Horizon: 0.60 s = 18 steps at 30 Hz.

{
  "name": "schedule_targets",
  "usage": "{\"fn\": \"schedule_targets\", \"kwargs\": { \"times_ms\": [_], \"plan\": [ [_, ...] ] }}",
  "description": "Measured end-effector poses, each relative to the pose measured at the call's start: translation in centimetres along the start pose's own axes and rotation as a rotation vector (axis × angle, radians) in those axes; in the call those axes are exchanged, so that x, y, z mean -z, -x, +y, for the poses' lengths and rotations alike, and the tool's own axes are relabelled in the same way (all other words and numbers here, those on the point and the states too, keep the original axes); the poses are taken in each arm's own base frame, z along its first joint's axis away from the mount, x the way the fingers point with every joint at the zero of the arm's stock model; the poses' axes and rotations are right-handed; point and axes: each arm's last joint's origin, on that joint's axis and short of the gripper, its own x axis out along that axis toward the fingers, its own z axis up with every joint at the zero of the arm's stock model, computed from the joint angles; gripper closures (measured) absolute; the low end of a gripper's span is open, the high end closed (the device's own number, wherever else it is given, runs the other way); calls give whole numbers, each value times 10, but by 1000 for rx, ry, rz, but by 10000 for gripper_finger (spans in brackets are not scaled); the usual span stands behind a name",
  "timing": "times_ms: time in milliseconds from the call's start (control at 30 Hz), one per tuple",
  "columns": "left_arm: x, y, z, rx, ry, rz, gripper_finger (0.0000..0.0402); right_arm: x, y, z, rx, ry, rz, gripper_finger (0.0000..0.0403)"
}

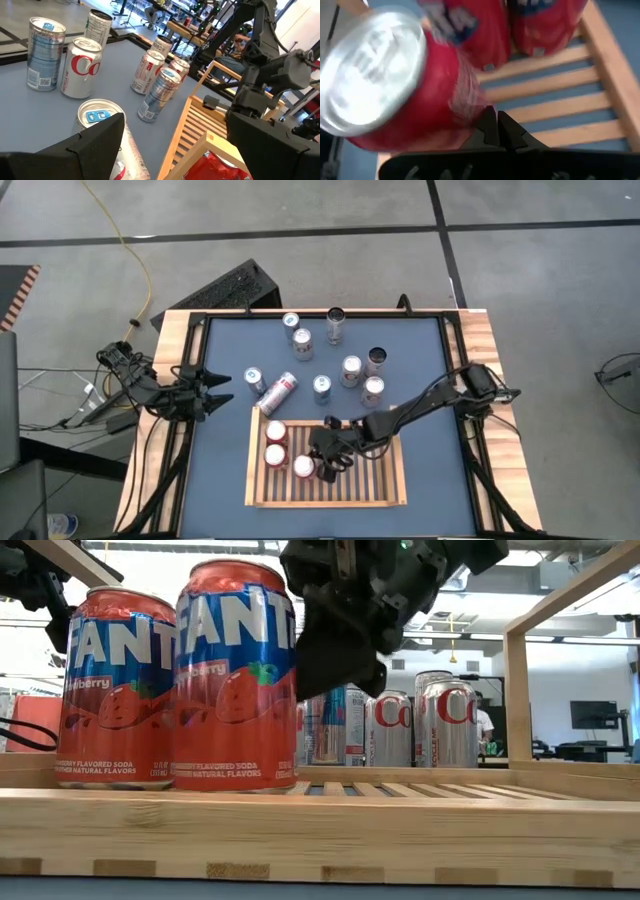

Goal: Place canned beverage on shelf
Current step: Put the red soda can on the shelf aligned with the other red soda can

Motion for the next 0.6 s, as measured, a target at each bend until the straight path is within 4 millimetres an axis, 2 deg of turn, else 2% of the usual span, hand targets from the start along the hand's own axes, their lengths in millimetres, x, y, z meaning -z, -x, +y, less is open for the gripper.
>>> {"fn": "schedule_targets", "kwargs": {
  "times_ms": [400,600],
  "plan": [
    [0,0,0,-1,0,0,53,0,-4,4,-59,10,-8,403],
    [0,0,0,0,-7,0,53,-1,-4,2,8,-10,-46,403]
  ]
}}
